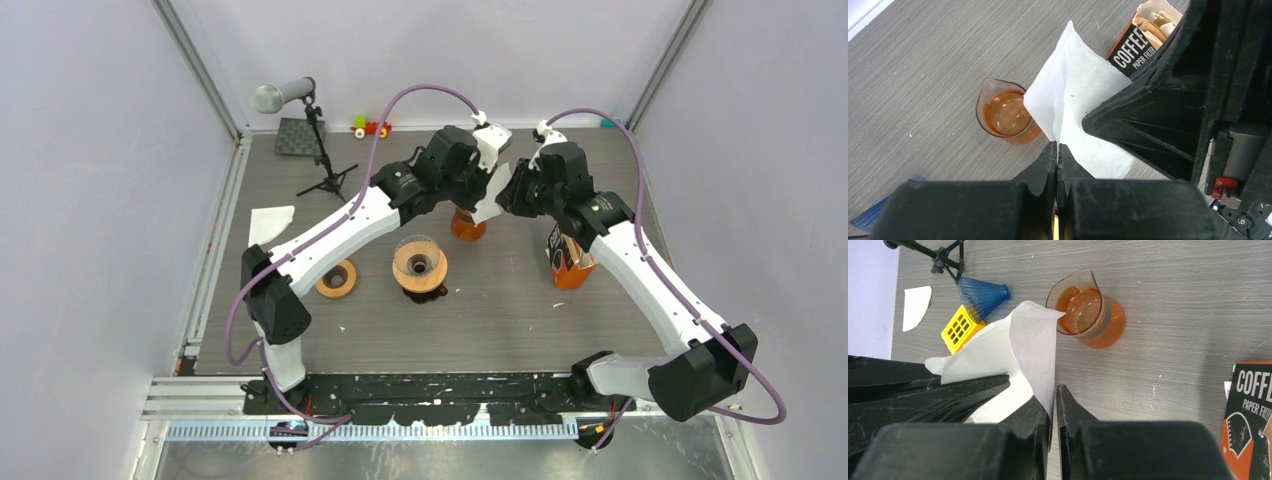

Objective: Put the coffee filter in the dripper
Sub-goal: Place the coffee filter in the coffee dripper.

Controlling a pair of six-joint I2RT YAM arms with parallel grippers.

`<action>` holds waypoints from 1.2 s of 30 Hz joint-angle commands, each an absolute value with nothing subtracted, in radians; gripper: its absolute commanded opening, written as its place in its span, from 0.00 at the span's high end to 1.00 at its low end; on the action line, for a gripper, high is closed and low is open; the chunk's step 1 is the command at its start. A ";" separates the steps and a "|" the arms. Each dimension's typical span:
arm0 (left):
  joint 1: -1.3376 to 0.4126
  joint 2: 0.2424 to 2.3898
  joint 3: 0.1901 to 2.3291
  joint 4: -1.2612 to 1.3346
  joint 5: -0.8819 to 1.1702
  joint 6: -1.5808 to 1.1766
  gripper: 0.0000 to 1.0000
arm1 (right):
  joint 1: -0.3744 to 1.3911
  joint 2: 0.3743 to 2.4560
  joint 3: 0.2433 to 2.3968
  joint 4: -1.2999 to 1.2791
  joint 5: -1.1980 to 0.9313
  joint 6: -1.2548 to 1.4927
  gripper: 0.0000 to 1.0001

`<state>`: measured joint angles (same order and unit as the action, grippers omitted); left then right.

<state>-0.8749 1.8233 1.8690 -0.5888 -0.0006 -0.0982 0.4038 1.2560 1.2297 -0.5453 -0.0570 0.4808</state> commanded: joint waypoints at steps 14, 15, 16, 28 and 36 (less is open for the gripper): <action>-0.879 1.776 1.873 -0.557 -0.106 -0.044 1.00 | 0.408 1.204 1.243 -0.511 -0.003 0.429 0.99; -0.879 1.775 1.872 -0.555 -0.110 -0.042 1.00 | 0.408 1.202 1.241 -0.510 -0.003 0.428 0.99; -0.879 1.774 1.871 -0.556 -0.114 -0.040 1.00 | 0.408 1.201 1.239 -0.509 -0.003 0.426 0.99; -0.879 1.763 1.861 -0.551 -0.115 -0.037 1.00 | 0.408 1.194 1.224 -0.505 0.062 0.397 0.94; -0.879 1.761 1.863 -0.554 -0.102 -0.047 1.00 | 0.409 1.202 1.227 -0.505 0.063 0.397 0.88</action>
<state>-0.8753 1.8206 1.8633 -0.5819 -0.1047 -0.0444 0.4038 1.2232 1.2148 -0.5457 0.0387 0.4126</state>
